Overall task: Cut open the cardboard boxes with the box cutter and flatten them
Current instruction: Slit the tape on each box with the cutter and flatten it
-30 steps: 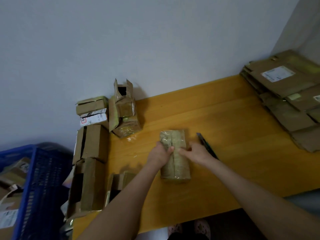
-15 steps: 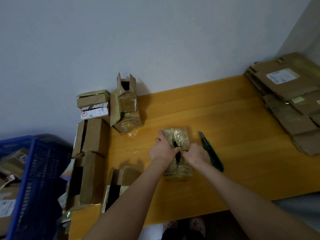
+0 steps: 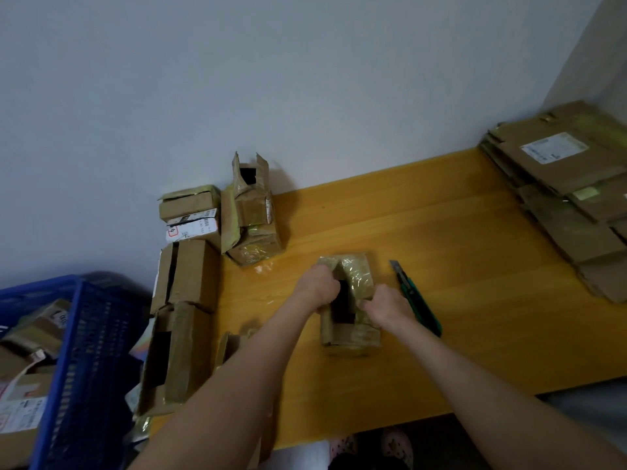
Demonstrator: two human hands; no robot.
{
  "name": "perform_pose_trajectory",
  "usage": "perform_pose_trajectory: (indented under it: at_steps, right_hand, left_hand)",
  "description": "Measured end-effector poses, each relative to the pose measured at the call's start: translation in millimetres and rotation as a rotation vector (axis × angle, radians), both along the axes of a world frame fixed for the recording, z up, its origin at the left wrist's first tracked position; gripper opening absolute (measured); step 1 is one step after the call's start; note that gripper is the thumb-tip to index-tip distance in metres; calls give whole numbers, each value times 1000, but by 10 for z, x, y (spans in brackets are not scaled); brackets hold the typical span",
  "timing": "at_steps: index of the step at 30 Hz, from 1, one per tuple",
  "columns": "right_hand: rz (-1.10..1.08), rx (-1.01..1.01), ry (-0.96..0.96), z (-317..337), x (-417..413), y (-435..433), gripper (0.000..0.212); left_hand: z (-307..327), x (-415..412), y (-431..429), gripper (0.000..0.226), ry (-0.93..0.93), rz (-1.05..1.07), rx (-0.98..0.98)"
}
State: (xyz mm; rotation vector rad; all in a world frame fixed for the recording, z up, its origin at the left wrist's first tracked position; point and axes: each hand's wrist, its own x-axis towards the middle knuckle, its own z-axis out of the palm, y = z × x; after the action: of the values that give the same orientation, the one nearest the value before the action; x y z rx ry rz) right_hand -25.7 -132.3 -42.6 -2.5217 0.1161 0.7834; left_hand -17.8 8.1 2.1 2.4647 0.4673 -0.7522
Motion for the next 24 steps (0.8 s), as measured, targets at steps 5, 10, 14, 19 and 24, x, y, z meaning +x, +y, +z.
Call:
perform_pose_trajectory:
  at_steps: [5, 10, 14, 19, 24]
  right_hand:
    - [-39, 115, 65, -26, 6, -95, 24]
    - [-26, -86, -57, 149, -33, 60, 91]
    - [-18, -207, -135, 374, 93, 85, 110]
    - [-25, 27, -158, 582, 332, 4, 34]
    - [-160, 293, -176, 641, 390, -97, 40]
  left_hand:
    - [47, -156, 270, 14, -19, 263, -308]
    - [96, -227, 176, 20, -160, 235, -236]
    - [268, -169, 28, 23, -313, 120, -113]
    - [557, -111, 12, 23, -521, 69, 64]
    - [718, -54, 130, 23, -534, 127, 9]
